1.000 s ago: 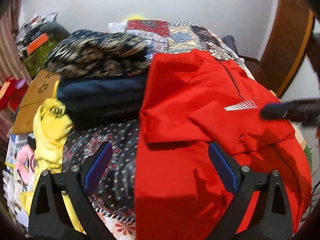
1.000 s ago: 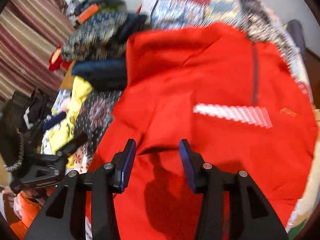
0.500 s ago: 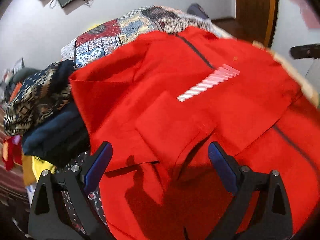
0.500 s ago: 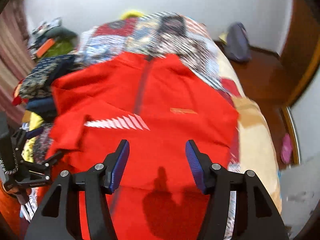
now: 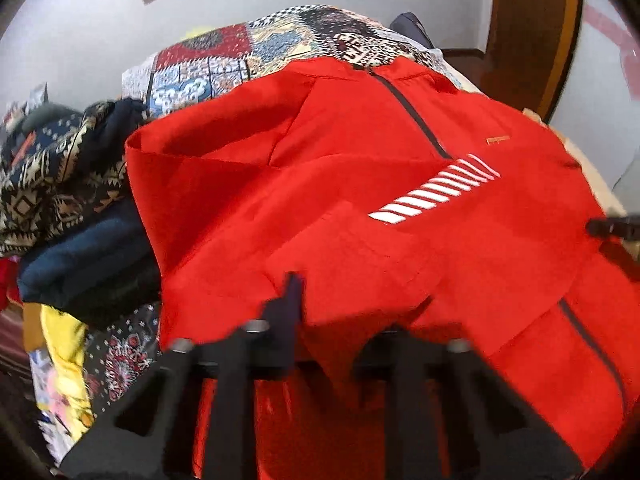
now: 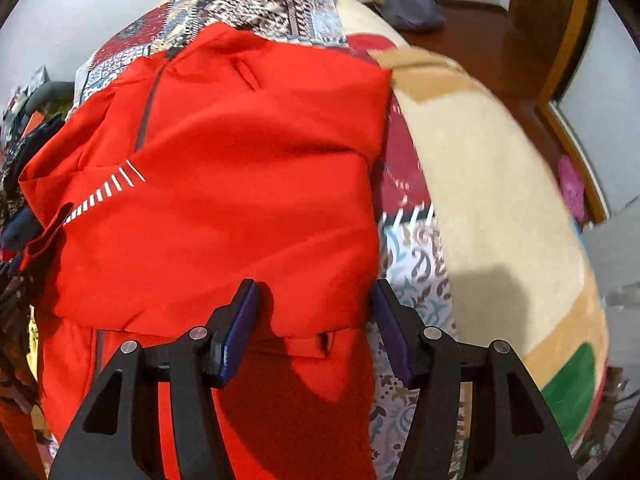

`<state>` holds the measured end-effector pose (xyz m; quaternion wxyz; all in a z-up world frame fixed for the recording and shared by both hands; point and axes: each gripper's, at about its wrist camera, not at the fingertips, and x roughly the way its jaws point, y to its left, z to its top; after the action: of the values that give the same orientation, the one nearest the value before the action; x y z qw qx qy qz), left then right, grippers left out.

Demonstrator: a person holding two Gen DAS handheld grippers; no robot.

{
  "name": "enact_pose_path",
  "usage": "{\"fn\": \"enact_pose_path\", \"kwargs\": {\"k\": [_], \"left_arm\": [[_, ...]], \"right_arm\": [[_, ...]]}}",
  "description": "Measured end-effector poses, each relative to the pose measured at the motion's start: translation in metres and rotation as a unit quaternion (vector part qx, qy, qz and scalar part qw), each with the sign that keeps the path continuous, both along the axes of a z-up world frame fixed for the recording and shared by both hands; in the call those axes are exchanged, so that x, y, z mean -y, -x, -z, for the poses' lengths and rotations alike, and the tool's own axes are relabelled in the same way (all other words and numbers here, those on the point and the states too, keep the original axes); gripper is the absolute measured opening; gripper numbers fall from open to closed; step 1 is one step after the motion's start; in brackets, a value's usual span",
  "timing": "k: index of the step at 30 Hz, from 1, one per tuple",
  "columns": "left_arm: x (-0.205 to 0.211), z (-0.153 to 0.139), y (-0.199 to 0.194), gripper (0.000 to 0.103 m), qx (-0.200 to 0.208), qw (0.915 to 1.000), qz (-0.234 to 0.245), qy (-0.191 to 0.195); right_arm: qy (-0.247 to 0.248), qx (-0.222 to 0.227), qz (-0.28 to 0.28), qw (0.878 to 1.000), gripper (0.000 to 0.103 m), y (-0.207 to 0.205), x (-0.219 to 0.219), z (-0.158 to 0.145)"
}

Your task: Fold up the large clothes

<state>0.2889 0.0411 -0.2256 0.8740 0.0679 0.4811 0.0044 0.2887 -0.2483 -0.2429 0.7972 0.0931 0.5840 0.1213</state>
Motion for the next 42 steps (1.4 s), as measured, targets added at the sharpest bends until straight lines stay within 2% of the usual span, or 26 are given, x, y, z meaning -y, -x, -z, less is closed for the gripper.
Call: {"fn": "enact_pose_path", "kwargs": {"k": [1, 6, 10, 13, 15, 17, 21, 23, 25, 29, 32, 34, 36, 42], "left_arm": [[-0.003, -0.004, 0.001, 0.005, 0.006, 0.9999, -0.005, 0.007], [-0.024, -0.041, 0.014, 0.004, 0.058, 0.9953, -0.031, 0.071], [-0.04, -0.06, 0.023, 0.004, 0.088, 0.9907, -0.047, 0.093], [-0.049, -0.055, 0.025, 0.004, 0.079, 0.9911, -0.054, 0.092], [-0.057, -0.043, 0.026, 0.004, 0.059, 0.9922, -0.068, 0.086], [-0.065, -0.03, 0.029, 0.005, 0.039, 0.9921, -0.082, 0.087], [-0.087, -0.005, 0.039, 0.017, 0.005, 0.9897, -0.109, 0.093], [-0.095, 0.004, 0.045, 0.03, -0.005, 0.9889, -0.125, 0.08], [-0.103, 0.012, 0.052, 0.05, -0.014, 0.9878, -0.142, 0.062], [-0.115, 0.018, 0.064, 0.052, -0.033, 0.9872, -0.149, 0.045], [-0.119, 0.004, 0.068, 0.053, -0.025, 0.9885, -0.144, 0.039], [-0.117, -0.01, 0.068, 0.061, -0.007, 0.99, -0.136, 0.035], [-0.111, -0.03, 0.066, 0.064, 0.019, 0.9916, -0.123, 0.033], [-0.085, -0.084, 0.036, 0.072, 0.076, 0.9939, -0.071, 0.036]], "right_arm": [[-0.003, -0.001, 0.001, 1.0, 0.054, 0.001, 0.003, -0.001], [-0.009, 0.022, 0.013, 1.0, 0.054, -0.002, 0.014, -0.021], [-0.005, 0.029, 0.015, 0.999, 0.054, -0.002, 0.015, -0.024], [0.007, 0.008, 0.002, 1.0, 0.054, -0.005, 0.006, -0.009], [0.009, -0.005, -0.003, 1.0, 0.054, -0.004, 0.0, 0.003], [0.01, 0.0, 0.0, 1.0, 0.055, -0.002, -0.001, 0.005], [0.012, 0.003, 0.001, 1.0, 0.056, -0.001, -0.001, 0.004], [0.015, 0.004, -0.002, 1.0, 0.056, -0.002, -0.002, 0.004], [0.018, 0.005, -0.001, 1.0, 0.057, 0.0, -0.001, 0.003], [0.024, 0.002, 0.0, 1.0, 0.058, 0.0, -0.002, 0.001], [0.03, 0.009, -0.002, 1.0, 0.058, -0.002, -0.003, -0.008], [0.039, 0.022, -0.002, 0.999, 0.058, -0.004, -0.004, -0.018], [0.045, 0.042, -0.006, 0.998, 0.058, -0.008, -0.006, -0.032], [0.044, 0.104, -0.022, 0.993, 0.058, -0.021, -0.016, -0.072]]}}
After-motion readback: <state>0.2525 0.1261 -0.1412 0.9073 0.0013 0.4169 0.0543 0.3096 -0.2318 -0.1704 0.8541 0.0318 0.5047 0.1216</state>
